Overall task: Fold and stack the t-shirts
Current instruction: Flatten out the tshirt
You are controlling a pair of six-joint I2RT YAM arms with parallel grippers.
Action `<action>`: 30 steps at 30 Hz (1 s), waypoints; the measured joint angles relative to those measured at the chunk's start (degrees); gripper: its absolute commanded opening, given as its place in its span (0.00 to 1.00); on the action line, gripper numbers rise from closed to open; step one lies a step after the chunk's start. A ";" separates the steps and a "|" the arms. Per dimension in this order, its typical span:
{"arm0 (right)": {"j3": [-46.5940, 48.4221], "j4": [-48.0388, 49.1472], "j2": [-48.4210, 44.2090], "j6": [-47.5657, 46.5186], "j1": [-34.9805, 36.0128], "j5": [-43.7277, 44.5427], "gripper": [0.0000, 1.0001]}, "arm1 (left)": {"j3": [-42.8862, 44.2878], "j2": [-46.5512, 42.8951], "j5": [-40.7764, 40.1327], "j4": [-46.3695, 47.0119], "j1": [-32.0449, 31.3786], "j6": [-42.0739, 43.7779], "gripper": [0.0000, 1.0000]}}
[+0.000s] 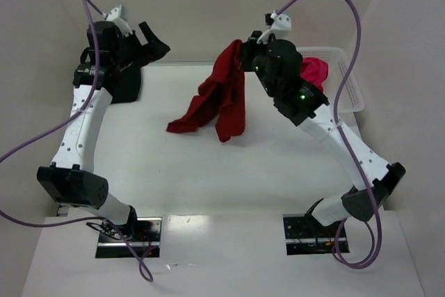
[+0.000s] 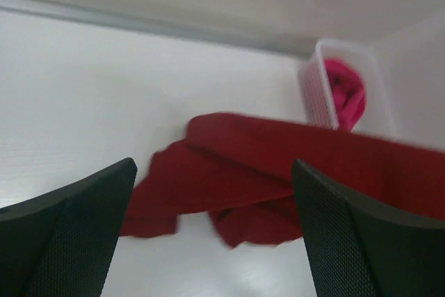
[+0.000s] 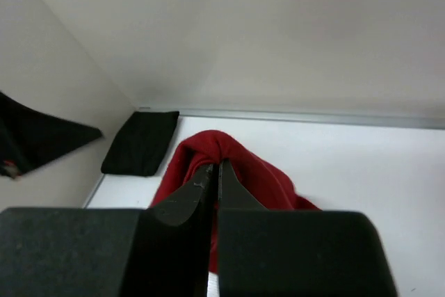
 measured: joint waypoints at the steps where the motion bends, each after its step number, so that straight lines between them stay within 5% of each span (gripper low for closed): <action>1: 0.52 -0.76 -0.76 -0.24 0.09 0.24 0.01 | -1.55 -0.11 1.22 0.59 0.00 0.87 1.00; 12: -0.87 -6.80 -3.41 -1.86 0.26 3.30 0.01 | -24.81 6.29 16.98 8.02 -5.16 21.84 0.98; 18: -3.26 -7.61 -4.15 -1.20 -1.07 3.41 0.01 | -24.94 20.63 24.92 11.30 -10.80 29.22 0.98; 30: -7.76 -8.09 -7.13 0.44 -4.13 2.67 0.01 | -21.79 29.64 25.73 12.41 -12.00 33.90 0.94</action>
